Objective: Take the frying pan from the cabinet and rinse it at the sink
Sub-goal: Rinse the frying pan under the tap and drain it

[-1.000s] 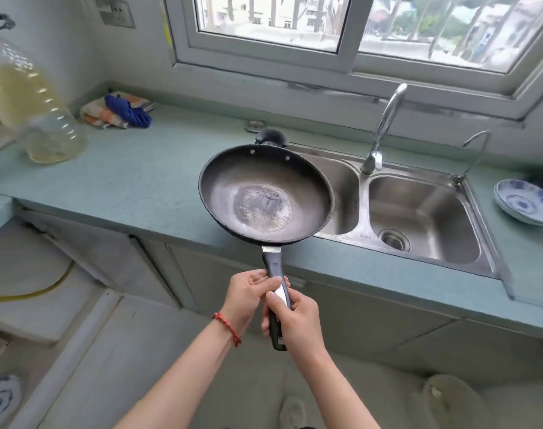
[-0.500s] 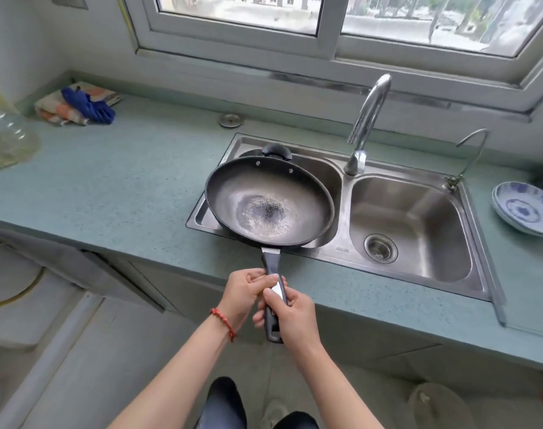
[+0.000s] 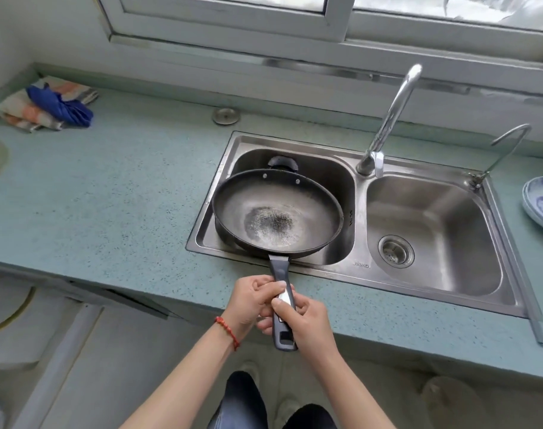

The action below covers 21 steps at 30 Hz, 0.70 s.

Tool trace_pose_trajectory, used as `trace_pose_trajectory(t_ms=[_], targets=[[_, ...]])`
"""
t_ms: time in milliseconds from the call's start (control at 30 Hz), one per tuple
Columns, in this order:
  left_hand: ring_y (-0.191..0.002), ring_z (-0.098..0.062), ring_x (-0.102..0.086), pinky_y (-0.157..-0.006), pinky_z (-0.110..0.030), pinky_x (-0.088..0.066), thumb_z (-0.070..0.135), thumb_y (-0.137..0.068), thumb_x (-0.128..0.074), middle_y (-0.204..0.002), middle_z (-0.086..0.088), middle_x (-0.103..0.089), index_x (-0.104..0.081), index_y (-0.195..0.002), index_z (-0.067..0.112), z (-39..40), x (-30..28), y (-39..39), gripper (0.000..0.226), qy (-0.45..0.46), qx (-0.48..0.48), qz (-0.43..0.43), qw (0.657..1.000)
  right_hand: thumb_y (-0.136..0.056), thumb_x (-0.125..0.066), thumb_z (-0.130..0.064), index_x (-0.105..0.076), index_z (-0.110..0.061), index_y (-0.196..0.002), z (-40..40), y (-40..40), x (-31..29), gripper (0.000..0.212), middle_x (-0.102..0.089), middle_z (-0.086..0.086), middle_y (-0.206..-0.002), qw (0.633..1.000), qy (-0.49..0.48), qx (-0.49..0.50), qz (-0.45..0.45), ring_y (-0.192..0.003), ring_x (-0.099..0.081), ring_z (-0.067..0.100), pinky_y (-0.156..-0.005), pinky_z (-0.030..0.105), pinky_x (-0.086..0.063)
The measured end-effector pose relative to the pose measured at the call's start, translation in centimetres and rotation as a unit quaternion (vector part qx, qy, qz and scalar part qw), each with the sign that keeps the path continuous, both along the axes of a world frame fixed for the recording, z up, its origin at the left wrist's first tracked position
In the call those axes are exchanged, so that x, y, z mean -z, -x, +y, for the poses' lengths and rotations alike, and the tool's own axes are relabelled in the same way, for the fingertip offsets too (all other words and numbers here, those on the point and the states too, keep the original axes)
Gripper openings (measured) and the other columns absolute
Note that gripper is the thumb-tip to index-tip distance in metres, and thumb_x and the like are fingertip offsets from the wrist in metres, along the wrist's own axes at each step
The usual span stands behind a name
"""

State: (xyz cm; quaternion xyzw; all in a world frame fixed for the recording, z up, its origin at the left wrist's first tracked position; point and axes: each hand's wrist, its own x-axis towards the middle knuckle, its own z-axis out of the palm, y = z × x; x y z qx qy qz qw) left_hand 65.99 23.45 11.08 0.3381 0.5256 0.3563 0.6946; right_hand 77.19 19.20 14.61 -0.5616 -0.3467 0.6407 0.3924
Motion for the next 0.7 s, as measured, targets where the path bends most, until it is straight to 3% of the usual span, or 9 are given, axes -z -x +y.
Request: trace_pose_trajectory(t_ms=[67,133,233,333,400,567,700], targets=[[-0.064,-0.032,-0.043,-0.054,-0.025,-0.032,0.030,-0.062,-0.073,-0.075,-0.028,-0.052,-0.063,-0.081,-0.011,0.0,0.1,0.0,0.046,-0.001,-0.001,-0.008,1.000,-0.083,-0.061,-0.009,-0.069,-0.010,-0.082,0.0,0.0,0.0,0.008,-0.074,0.008,-0.067,1.000,0.002,-0.003,-0.002,-0.061,-0.071,0.023,-0.060,0.028,-0.057],[-0.072,-0.037,-0.043,-0.055,-0.026,-0.033,0.034,-0.056,-0.074,-0.077,-0.029,-0.053,-0.062,-0.082,-0.013,0.1,0.1,0.0,0.055,-0.003,-0.002,-0.005,1.000,-0.076,-0.062,-0.017,-0.068,-0.009,-0.085,0.1,-0.1,0.0,0.014,-0.074,0.007,-0.067,1.000,0.010,-0.007,0.002,-0.061,-0.071,0.022,-0.060,0.027,-0.057],[-0.073,-0.038,-0.046,-0.046,-0.023,-0.036,0.033,-0.053,-0.073,-0.078,-0.030,-0.056,-0.067,-0.079,-0.007,0.4,-0.2,-0.1,0.047,0.000,0.004,-0.012,1.000,-0.071,-0.062,-0.018,-0.068,-0.009,-0.083,0.5,-0.2,-0.3,0.016,-0.073,0.006,-0.066,1.000,0.019,-0.011,0.007,-0.059,-0.070,0.020,-0.058,0.026,-0.055],[-0.078,-0.039,-0.049,-0.061,-0.031,-0.040,0.031,-0.053,-0.074,-0.085,-0.031,-0.059,-0.074,-0.072,0.005,0.8,-0.4,0.0,0.032,0.010,0.005,-0.031,0.999,-0.077,-0.063,-0.012,-0.068,-0.006,-0.080,0.9,-0.2,-0.8,0.008,-0.072,0.005,-0.063,1.000,0.022,-0.014,0.005,-0.057,-0.069,0.019,-0.056,0.026,-0.055],[-0.079,-0.040,-0.046,-0.063,-0.032,-0.037,0.032,-0.054,-0.074,-0.087,-0.032,-0.056,-0.073,-0.068,0.006,1.1,-0.5,0.0,0.029,0.012,0.001,-0.035,0.999,-0.083,-0.060,-0.005,-0.067,-0.005,-0.078,1.3,0.0,-1.1,0.009,-0.071,0.004,-0.062,1.000,0.025,-0.010,0.001,-0.055,-0.069,0.019,-0.058,0.029,-0.057],[-0.080,-0.038,-0.041,-0.054,-0.025,-0.037,0.035,-0.057,-0.074,-0.086,-0.031,-0.048,-0.067,-0.070,-0.002,2.1,-0.6,0.1,0.040,0.023,0.009,-0.048,0.999,-0.085,-0.057,-0.004,-0.064,-0.003,-0.072,2.4,0.4,-1.7,0.015,-0.067,0.004,-0.057,1.000,0.027,0.003,0.006,-0.050,-0.066,0.019,-0.052,0.029,-0.056],[-0.076,-0.034,-0.044,-0.054,-0.025,-0.036,0.030,-0.059,-0.073,-0.083,-0.028,-0.051,-0.057,-0.087,-0.020,2.4,-0.7,0.3,0.059,0.013,0.022,-0.043,0.999,-0.085,-0.058,-0.006,-0.064,-0.004,-0.071,2.7,0.4,-1.7,0.015,-0.068,0.004,-0.056,0.999,0.035,0.005,0.000,-0.049,-0.066,0.019,-0.050,0.027,-0.055]])
